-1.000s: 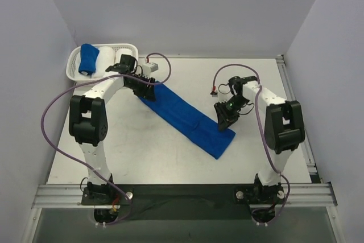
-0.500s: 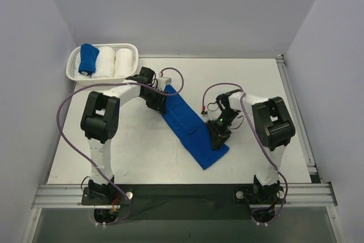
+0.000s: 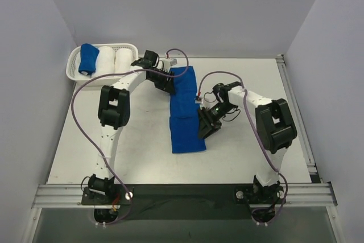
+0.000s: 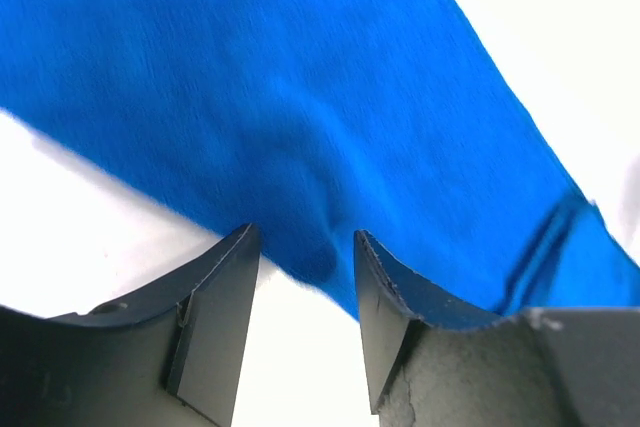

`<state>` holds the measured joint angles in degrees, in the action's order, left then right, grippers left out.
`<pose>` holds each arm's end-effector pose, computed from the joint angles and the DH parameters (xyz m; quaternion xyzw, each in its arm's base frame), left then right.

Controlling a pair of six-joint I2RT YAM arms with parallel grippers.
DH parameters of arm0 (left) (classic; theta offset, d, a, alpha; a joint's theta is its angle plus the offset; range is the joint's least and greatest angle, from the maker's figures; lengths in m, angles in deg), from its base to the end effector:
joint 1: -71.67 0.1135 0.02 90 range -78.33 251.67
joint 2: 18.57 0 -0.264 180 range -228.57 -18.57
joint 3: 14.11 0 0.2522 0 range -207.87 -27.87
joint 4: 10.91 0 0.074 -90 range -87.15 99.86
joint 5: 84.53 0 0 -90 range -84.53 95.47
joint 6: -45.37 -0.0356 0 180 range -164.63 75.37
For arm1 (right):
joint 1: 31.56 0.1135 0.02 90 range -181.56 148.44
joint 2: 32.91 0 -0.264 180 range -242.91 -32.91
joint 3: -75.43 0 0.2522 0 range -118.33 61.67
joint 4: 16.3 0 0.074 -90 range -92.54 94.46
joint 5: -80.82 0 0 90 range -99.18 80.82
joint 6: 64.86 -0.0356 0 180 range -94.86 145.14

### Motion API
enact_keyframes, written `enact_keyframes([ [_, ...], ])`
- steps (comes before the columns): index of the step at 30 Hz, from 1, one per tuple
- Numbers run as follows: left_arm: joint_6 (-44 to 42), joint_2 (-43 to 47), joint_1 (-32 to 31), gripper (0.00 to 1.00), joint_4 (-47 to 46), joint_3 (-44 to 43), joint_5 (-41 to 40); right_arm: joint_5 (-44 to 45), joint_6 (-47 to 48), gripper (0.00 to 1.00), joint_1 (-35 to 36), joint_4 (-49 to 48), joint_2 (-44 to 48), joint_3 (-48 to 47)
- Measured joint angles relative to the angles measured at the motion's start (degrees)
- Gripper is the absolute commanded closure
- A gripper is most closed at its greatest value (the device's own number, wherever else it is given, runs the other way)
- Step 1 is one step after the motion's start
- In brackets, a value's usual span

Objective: Roll the towels
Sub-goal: Fold the towel, then roll the towel

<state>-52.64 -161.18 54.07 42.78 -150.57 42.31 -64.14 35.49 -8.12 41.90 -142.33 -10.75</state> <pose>0.5006 -0.1812 0.1582 0.2832 0.8751 -0.3247 0.2205 0.3128 0.1674 0.1696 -0.2901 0.8365 0.4647 0.0133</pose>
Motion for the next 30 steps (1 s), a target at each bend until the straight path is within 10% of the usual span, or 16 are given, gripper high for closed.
enact_keyframes([
  [10, -8.5, 39.4, 2.9, 0.44, -6.1, 40.2, 0.5, 4.1, -6.5, 0.66, -4.6, -5.7, 5.7, -3.8],
  [16, -22.0, 63.5, -8.7, 0.55, -11.8, 59.3, -6.2, 6.8, -9.6, 0.78, -1.9, -8.0, 2.0, -7.0],
  [30, -31.5, 57.6, -39.3, 0.49, -16.2, 73.1, -27.7, 8.8, -12.3, 0.88, 1.6, -12.6, -7.3, -4.5],
])
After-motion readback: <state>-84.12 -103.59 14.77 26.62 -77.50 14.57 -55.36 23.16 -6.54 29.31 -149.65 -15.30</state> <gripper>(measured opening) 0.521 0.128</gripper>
